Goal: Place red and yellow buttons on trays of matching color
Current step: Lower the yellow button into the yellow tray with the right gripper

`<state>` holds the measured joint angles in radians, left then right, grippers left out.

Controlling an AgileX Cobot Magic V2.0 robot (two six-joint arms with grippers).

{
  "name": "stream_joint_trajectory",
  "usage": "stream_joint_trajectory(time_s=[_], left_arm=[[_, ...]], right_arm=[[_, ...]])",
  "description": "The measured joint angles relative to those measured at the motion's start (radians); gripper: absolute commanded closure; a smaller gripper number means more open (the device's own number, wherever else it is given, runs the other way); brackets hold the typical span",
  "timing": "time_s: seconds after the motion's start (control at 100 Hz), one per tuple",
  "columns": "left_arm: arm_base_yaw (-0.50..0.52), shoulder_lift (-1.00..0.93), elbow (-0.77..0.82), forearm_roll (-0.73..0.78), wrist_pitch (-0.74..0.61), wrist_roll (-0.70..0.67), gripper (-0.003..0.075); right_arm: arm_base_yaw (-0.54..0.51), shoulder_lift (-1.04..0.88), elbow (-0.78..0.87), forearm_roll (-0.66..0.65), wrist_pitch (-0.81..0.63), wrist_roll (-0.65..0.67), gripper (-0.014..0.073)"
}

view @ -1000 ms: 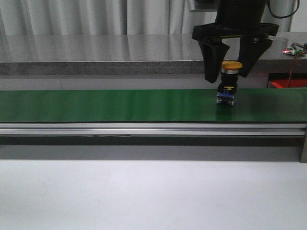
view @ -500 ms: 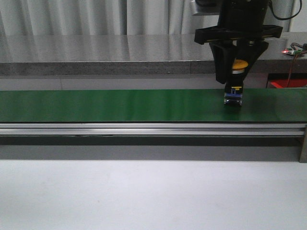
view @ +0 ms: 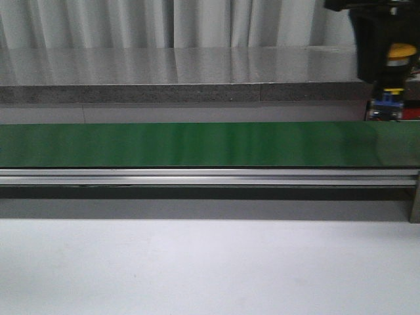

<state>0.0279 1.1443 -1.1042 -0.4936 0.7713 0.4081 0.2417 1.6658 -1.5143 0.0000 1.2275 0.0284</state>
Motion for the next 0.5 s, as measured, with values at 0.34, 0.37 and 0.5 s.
stream_joint_trajectory(time_s=[0.34, 0.37, 0.5], left_arm=[[0.0, 0.0, 0.0, 0.0, 0.0, 0.0, 0.074], [0.0, 0.0, 0.0, 0.0, 0.0, 0.0, 0.074], [0.0, 0.0, 0.0, 0.0, 0.0, 0.0, 0.074]], right_arm=[[-0.21, -0.283, 0.296, -0.009, -0.03, 0.019, 0.0383], [-0.233, -0.304, 0.317, -0.009, -0.034, 0.019, 0.0383], [-0.309, -0.387, 0.418, -0.013, -0.059, 0.019, 0.0383]])
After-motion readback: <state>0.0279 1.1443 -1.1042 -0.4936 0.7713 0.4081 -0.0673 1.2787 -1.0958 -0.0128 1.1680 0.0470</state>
